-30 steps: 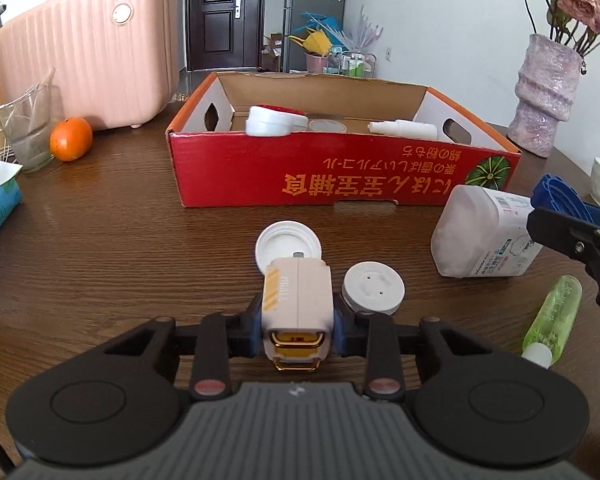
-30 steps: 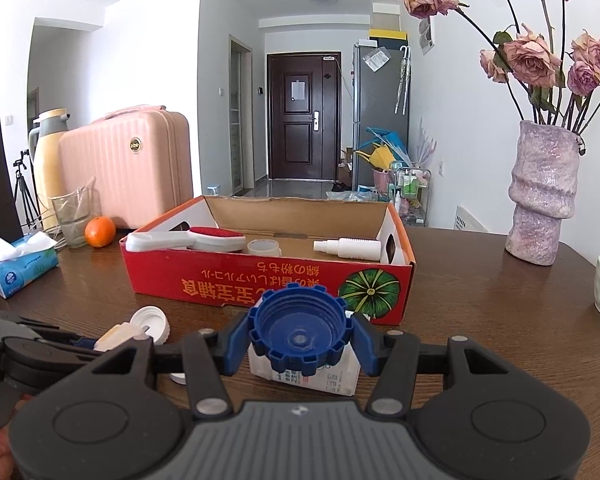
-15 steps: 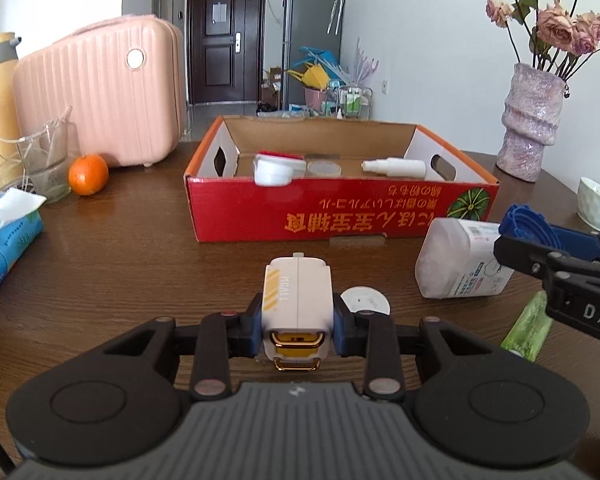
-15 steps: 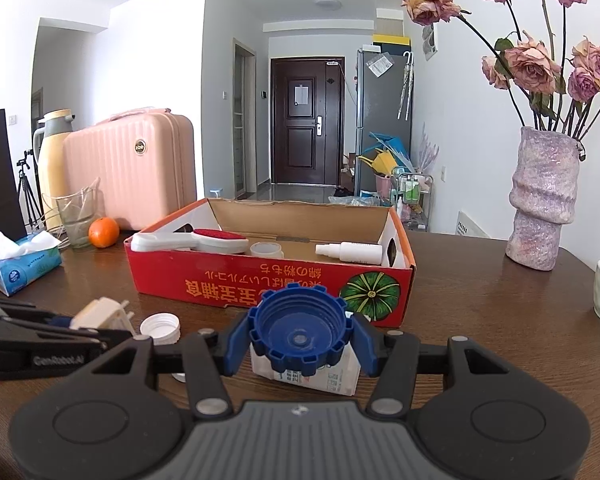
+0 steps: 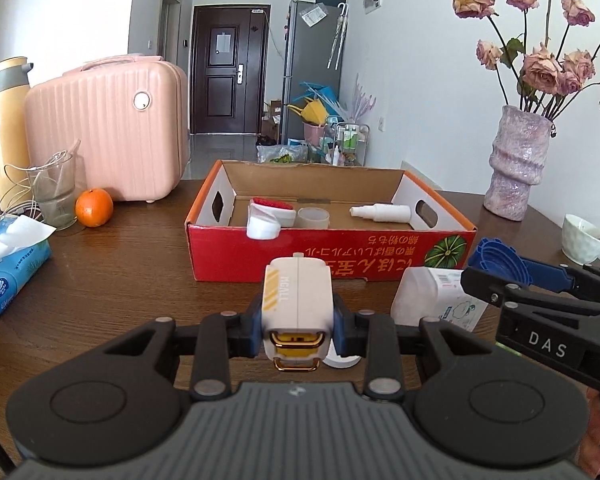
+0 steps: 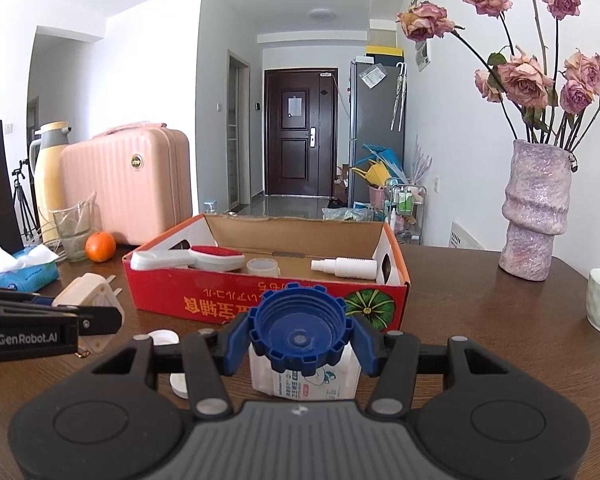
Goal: Organize rigid objects
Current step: 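Carry the plug adapter and blue cap over the cardboard box with both grippers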
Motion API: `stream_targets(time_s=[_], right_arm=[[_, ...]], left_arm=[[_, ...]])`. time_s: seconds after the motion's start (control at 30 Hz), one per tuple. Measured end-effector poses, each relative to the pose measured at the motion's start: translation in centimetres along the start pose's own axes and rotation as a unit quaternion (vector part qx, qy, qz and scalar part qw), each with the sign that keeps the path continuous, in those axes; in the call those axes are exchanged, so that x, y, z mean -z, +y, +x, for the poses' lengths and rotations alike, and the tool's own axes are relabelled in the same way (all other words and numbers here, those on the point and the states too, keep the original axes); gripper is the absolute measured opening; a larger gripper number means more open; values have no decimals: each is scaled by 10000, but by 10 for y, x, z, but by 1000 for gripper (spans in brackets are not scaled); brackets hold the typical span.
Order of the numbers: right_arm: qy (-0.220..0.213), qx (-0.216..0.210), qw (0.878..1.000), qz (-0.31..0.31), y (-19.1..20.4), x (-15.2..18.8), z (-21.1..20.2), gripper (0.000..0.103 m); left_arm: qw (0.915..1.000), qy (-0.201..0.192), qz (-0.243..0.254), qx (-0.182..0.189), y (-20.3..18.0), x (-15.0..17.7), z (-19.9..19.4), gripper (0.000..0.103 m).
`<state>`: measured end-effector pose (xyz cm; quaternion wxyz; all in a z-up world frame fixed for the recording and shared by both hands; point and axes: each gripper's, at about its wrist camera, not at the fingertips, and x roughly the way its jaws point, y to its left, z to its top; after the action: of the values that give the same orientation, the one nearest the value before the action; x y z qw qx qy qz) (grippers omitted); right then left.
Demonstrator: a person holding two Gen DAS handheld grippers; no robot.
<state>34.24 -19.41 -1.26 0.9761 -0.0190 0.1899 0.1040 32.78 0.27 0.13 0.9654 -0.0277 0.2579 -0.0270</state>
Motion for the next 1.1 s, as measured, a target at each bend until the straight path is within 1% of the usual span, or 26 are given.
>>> stream_targets(time_s=[0.27, 0.53, 1.1], right_arm=[[-71, 3, 10000, 14, 2, -9, 1, 53], [-144, 52, 9999, 56, 2, -23, 8, 53], [-212, 131, 9996, 158, -3, -45, 42, 53]], left_arm=[[9998, -155, -113, 43, -7, -12, -4, 32], [9993, -319, -218, -26, -8, -28, -2, 32], [9968, -687, -391, -83, -12, -67, 25, 32]])
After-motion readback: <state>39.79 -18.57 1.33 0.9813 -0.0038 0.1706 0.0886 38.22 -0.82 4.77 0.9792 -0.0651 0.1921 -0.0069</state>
